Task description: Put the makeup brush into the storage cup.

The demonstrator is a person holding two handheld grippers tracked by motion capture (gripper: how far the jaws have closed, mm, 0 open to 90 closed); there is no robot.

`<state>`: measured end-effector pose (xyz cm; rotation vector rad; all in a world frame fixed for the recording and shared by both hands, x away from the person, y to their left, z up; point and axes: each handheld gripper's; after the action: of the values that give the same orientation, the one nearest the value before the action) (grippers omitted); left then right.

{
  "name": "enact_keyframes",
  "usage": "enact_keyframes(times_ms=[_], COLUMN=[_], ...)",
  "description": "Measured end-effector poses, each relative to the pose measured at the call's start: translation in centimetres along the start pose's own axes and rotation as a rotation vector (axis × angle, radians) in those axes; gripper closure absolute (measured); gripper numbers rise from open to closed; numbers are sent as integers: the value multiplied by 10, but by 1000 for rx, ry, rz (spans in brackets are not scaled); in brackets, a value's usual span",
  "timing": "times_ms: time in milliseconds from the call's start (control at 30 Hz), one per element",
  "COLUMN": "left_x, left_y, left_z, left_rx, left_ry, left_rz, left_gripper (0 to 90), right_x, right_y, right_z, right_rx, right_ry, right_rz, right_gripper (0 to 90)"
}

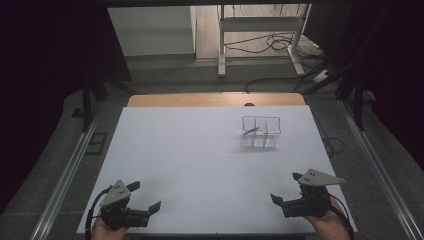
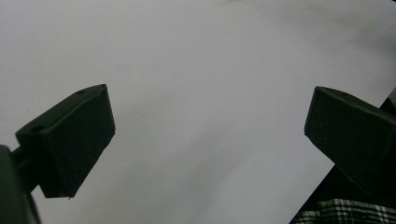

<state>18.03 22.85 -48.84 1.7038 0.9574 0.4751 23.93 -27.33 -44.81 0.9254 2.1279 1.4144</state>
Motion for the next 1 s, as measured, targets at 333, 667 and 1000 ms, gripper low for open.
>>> enact_keyframes(times_ms=[333, 667, 1000], left_x=[0, 0, 0], left_y=[0, 0, 0], left_z=[0, 0, 1], left_rx=[2, 5, 8], left_ry=[0, -3, -5], left_rz=[-1, -6, -9], left_gripper=[22, 23, 24], right_x=[-1, -4, -6], right_y=[-4, -8, -13], right_z=[-7, -14, -21], right_rx=[2, -2, 0], right_ry=[-24, -47, -61], right_rz=[-2, -6, -1], right_gripper=[0, 0, 0])
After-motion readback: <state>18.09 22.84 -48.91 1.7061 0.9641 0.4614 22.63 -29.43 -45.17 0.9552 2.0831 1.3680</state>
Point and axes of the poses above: each handheld gripper's, and its own axes: z roughly forward along the jaws, y roughly out of its top, x roughly to its left, and after that the axes turned 14 degrees about -x, right-handed
